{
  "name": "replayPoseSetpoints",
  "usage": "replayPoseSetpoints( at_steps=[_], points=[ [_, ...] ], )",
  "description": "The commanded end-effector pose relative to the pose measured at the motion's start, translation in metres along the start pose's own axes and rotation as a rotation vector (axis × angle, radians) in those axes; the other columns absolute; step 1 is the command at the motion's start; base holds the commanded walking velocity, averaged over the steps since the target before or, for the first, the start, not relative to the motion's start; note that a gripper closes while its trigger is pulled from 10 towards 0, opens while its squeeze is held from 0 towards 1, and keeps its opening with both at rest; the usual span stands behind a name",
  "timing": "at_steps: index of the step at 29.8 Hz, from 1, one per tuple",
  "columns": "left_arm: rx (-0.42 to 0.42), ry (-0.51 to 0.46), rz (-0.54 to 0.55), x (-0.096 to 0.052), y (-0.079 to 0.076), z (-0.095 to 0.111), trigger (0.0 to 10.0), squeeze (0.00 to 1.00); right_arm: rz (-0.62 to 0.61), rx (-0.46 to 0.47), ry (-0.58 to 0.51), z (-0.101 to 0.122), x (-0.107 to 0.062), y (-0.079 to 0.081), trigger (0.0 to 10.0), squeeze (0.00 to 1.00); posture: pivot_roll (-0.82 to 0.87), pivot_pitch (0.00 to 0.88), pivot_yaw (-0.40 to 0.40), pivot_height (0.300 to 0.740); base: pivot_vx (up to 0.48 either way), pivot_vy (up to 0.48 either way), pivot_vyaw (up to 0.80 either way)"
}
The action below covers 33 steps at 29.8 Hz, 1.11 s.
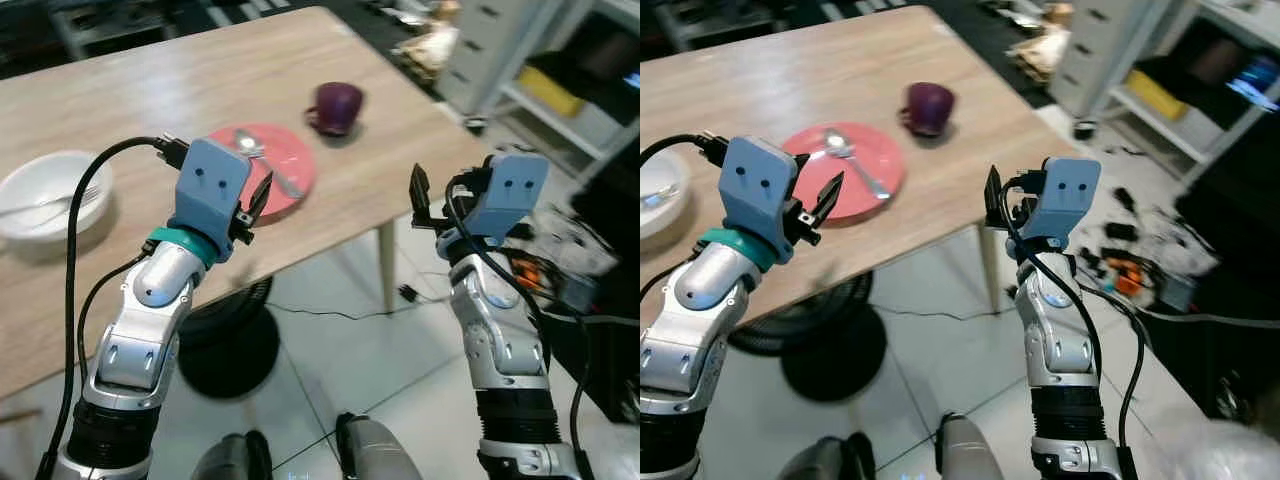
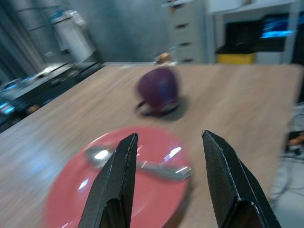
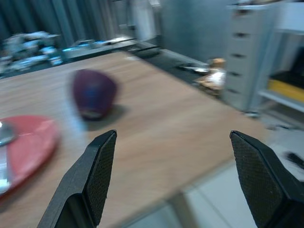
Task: Setting the table
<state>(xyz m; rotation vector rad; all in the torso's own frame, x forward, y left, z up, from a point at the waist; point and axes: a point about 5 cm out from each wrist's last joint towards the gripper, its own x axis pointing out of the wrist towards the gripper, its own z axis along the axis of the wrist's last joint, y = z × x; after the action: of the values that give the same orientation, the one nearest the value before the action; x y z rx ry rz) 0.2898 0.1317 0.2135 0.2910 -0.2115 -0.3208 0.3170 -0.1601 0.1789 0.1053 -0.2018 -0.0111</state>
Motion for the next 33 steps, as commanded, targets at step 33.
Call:
replayPoseSetpoints(
  at_steps=[33],
  points=[
    [-0.215, 0.100, -0.011, -0.005, -0.013, -0.026, 10.0, 0.00, 0.020, -0.036, 0.040, -0.008, -0.002, 0.000, 10.0, 0.00, -0.07, 0.038, 0.040, 0.740, 0.000, 0.000, -0.80]
  ],
)
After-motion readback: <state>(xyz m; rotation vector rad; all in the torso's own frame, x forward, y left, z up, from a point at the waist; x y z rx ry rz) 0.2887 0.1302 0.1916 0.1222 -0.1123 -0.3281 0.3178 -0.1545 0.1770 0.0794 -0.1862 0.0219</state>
